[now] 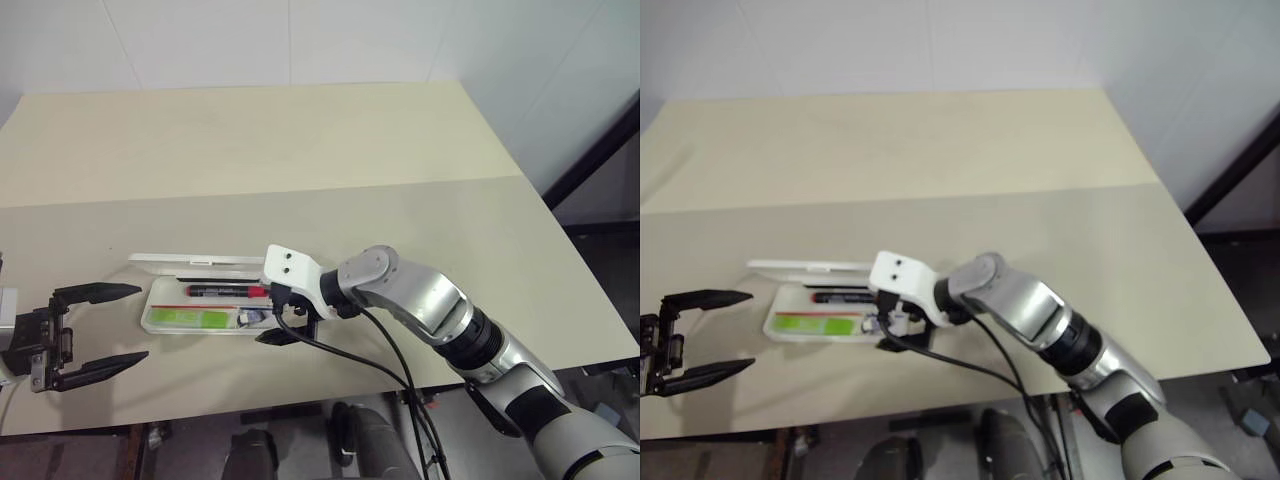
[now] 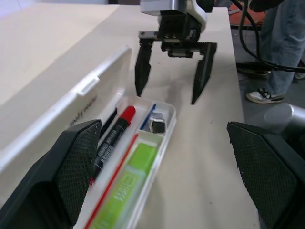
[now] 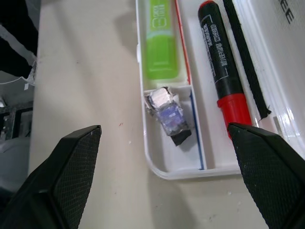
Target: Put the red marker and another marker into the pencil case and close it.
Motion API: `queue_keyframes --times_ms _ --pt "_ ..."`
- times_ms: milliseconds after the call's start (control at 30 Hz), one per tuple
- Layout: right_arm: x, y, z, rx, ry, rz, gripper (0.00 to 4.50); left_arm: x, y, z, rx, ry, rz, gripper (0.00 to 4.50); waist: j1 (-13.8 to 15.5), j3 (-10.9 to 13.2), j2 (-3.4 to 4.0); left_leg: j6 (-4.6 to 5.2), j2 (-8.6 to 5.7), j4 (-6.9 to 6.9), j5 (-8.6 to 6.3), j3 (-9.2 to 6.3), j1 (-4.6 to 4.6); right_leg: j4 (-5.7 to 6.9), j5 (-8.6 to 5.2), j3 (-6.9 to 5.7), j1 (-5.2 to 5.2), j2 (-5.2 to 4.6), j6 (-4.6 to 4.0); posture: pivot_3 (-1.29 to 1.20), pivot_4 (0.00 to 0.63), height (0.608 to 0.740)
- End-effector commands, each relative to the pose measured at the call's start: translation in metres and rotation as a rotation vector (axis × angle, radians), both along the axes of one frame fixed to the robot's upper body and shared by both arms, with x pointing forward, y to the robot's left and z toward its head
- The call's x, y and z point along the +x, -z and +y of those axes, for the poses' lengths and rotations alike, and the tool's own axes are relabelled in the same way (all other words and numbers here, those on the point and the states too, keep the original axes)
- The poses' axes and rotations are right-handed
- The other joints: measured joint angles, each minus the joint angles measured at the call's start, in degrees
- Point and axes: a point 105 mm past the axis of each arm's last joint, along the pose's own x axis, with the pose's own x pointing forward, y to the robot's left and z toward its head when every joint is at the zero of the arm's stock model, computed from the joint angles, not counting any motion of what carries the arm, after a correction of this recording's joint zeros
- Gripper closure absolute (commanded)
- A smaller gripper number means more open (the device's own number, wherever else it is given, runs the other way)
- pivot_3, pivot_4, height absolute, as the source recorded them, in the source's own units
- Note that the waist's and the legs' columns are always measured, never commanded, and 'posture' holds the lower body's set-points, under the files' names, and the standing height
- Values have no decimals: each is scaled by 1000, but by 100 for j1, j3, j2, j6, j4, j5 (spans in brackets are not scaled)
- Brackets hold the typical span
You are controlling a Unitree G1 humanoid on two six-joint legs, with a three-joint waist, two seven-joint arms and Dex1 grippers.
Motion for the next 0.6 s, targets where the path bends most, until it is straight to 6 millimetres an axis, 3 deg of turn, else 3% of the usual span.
queue_keyframes --times_ms 33,300,600 --pt "-7 -19 -3 69 -36 3 19 0 -8 -4 -18 12 -40 0 3 0 0 0 0 0 0 0 0 0 0 0 0 0 0 0 150 740" --pt "-10 -26 -29 79 -78 37 19 7 -23 -3 -73 -22 -98 0 30 -2 -3 1 -3 2 -1 -1 -3 -3 1 -2 1 -2 1 0 150 740" --pt "-15 -40 -35 171 -116 26 19 11 -31 -7 -104 -28 -131 0 21 0 -1 0 2 5 0 0 1 3 1 1 1 6 1 0 150 740"
